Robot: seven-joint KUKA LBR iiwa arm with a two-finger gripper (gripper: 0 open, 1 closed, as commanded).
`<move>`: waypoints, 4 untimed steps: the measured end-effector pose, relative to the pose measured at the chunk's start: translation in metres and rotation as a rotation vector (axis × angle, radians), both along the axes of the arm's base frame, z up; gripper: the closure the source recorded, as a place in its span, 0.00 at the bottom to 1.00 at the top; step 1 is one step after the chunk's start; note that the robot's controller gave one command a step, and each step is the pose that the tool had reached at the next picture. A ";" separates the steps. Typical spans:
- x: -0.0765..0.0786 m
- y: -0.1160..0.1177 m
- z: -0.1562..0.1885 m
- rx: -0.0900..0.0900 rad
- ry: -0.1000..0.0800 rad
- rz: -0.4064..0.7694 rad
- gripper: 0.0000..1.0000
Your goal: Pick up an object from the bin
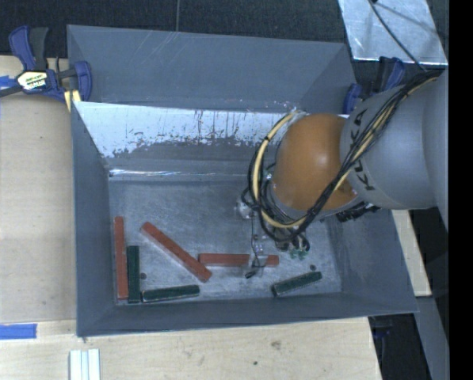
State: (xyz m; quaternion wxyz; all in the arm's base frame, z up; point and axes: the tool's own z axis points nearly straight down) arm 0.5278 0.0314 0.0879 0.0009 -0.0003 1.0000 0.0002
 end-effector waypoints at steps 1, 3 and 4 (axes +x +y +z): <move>0.000 0.000 0.000 0.000 0.000 0.000 1.00; 0.000 0.000 0.000 0.000 0.000 0.000 1.00; 0.000 0.000 0.000 0.000 0.000 -0.001 0.00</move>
Offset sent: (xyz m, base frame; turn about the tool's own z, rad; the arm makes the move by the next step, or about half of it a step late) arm 0.0000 0.0000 0.0000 0.0000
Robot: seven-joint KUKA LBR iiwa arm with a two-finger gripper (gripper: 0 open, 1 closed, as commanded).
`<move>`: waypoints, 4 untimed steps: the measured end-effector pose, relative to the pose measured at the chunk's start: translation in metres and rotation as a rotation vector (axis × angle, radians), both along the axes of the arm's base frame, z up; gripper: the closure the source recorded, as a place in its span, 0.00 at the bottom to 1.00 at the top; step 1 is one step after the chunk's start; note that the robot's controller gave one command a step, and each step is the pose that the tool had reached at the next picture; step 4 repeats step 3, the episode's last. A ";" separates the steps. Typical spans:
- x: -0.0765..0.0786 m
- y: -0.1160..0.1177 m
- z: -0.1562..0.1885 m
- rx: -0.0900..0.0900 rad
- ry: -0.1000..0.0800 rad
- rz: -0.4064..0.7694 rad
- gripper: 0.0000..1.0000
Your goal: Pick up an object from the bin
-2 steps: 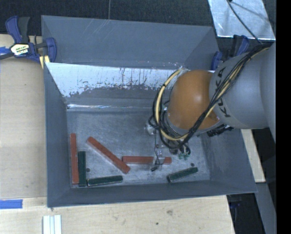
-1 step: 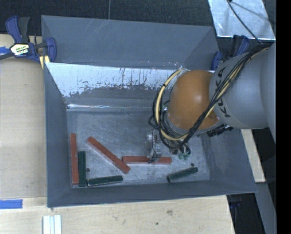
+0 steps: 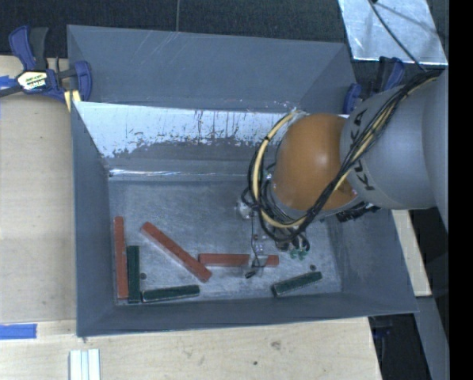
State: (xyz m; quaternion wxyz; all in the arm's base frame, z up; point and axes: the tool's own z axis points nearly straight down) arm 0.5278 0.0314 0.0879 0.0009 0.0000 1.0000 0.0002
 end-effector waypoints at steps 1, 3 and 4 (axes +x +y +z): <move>-0.040 0.001 -0.018 0.000 0.001 0.021 0.00; -0.022 -0.029 0.146 -0.001 -0.011 -0.012 1.00; -0.022 -0.029 0.146 -0.001 -0.011 -0.012 1.00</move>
Offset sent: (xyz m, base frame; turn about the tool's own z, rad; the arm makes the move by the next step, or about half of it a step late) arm -0.0397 0.0023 -0.0176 -0.0257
